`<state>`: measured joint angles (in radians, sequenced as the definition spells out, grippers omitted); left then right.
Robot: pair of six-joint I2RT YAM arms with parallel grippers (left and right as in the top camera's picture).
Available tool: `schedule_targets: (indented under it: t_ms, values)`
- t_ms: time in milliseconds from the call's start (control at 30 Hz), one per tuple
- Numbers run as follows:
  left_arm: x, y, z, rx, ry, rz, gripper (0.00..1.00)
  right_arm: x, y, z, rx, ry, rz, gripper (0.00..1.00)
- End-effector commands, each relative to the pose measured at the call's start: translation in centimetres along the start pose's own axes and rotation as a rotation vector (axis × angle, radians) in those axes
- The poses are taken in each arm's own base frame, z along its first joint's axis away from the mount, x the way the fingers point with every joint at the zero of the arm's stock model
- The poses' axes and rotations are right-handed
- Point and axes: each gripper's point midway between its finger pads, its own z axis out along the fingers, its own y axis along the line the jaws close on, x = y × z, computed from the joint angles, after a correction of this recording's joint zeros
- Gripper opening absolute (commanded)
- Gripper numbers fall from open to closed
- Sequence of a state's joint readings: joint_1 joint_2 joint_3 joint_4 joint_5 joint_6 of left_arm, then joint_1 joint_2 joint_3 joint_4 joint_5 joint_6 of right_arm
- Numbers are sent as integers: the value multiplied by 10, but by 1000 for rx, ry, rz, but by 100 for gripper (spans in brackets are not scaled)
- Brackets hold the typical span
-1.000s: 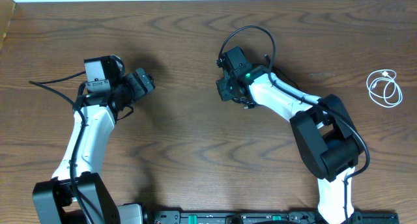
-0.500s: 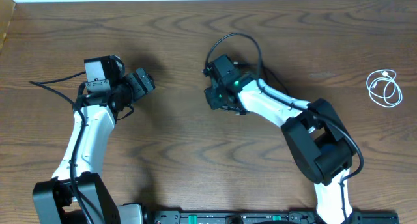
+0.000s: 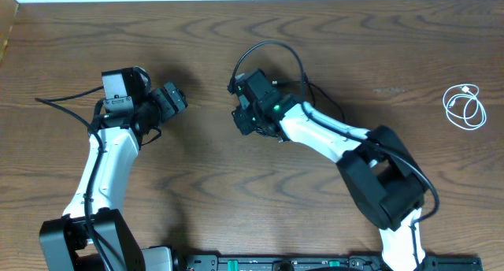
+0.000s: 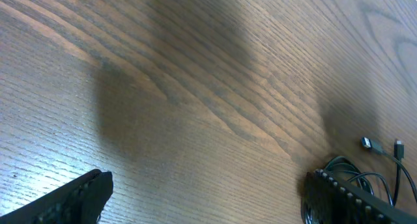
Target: Untangle cables
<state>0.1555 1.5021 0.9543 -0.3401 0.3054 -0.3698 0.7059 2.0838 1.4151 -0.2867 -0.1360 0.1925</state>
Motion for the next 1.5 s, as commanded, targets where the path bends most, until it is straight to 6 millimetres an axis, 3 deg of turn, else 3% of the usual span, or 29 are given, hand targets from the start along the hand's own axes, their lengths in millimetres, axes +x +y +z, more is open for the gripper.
schedule_targets:
  t_ms: [0, 233, 500, 633, 767, 833, 1133, 1333, 1367, 1467]
  values:
    - [-5, 0, -2, -4, -14, 1, 98, -39, -14, -38, 55, -116, 0, 24]
    - [-5, 0, -2, -4, -14, 1, 98, -16, -61, -27, 223, -56, 165, 25]
    - [-5, 0, -2, -4, -14, 1, 98, 16, -76, 5, 273, 25, 235, 26]
    - [-5, 0, -2, -4, -14, 1, 98, 23, -83, 9, 306, 42, 233, 22]
    - [-5, -1, -2, -3, -14, 1, 98, 24, -91, 6, 355, 40, 230, 12]
    - [-5, 0, -2, -4, -14, 1, 98, 25, -92, 6, 360, 44, 230, 1]
    - [-5, 0, -2, -4, -14, 1, 98, 13, -103, -27, 393, 131, 253, 1]
    - [-5, 0, -2, -4, -14, 1, 98, 10, -103, -51, 398, 225, 193, 14]
    - [-5, 0, -2, -4, -14, 1, 98, 13, -105, -53, 403, 241, 195, 21]
    - [-5, 0, -2, -4, -14, 1, 98, 26, -110, -58, 416, 293, 206, 24]
